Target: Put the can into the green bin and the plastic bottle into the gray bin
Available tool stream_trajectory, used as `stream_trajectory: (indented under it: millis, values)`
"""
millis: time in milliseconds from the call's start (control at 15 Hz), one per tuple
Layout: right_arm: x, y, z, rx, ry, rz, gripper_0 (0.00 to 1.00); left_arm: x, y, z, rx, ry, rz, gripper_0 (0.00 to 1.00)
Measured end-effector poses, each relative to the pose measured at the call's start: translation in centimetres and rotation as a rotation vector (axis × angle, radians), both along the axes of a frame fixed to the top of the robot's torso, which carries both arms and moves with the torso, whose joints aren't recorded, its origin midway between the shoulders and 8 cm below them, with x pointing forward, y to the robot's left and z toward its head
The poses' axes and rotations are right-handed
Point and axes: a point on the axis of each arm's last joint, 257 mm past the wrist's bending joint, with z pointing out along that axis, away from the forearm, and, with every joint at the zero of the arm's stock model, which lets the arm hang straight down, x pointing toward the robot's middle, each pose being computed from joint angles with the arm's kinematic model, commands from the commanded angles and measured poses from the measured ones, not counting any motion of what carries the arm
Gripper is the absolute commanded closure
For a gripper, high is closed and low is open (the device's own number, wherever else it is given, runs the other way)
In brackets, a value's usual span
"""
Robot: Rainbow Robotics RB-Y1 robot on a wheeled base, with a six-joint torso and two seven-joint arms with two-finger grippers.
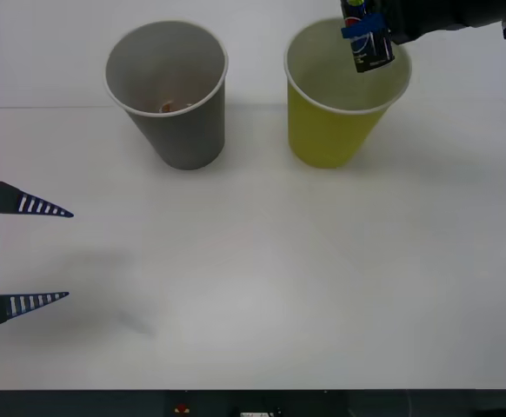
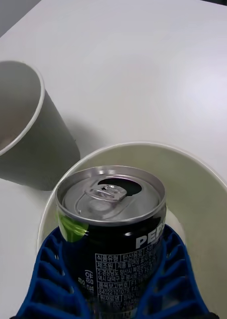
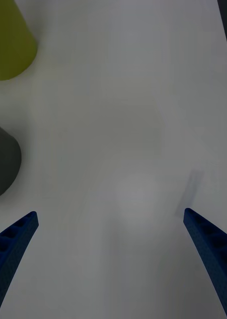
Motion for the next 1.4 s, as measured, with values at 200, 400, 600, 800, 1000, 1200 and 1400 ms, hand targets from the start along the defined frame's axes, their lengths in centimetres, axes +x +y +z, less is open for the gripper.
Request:
stream_trajectory:
  millis: [200,400,600,800,1000,1200,1400]
  values:
    - [0.6,-0.3,0.0,-0.018,-0.005,-0.01,0.19,0.0,0.0,0.0,0.0,0.0,0.0,0.0]
    - [0.5,-0.1,0.1,-0.035,-0.025,0.015,0.0,0.0,0.0,0.0,0.0,0.0,0.0,0.0]
    - [0.3,0.2,0.3,-0.031,-0.032,0.035,0.0,0.0,0.0,0.0,0.0,0.0,0.0,0.0]
    - [0.0,-0.1,0.8,-0.023,-0.047,0.056,0.0,0.0,0.0,0.0,0.0,0.0,0.0,0.0]
    - [-1.1,-0.8,1.3,0.036,-0.066,0.092,0.0,0.0,0.0,0.0,0.0,0.0,0.0,0.0]
    - [-3.4,-1.6,1.4,0.059,-0.11,0.12,0.0,0.0,0.0,0.0,0.0,0.0,0.0,0.0]
    - [-6.2,-2.6,0.7,0.053,-0.165,0.207,0.0,0.0,0.0,0.0,0.0,0.0,0.0,0.0]
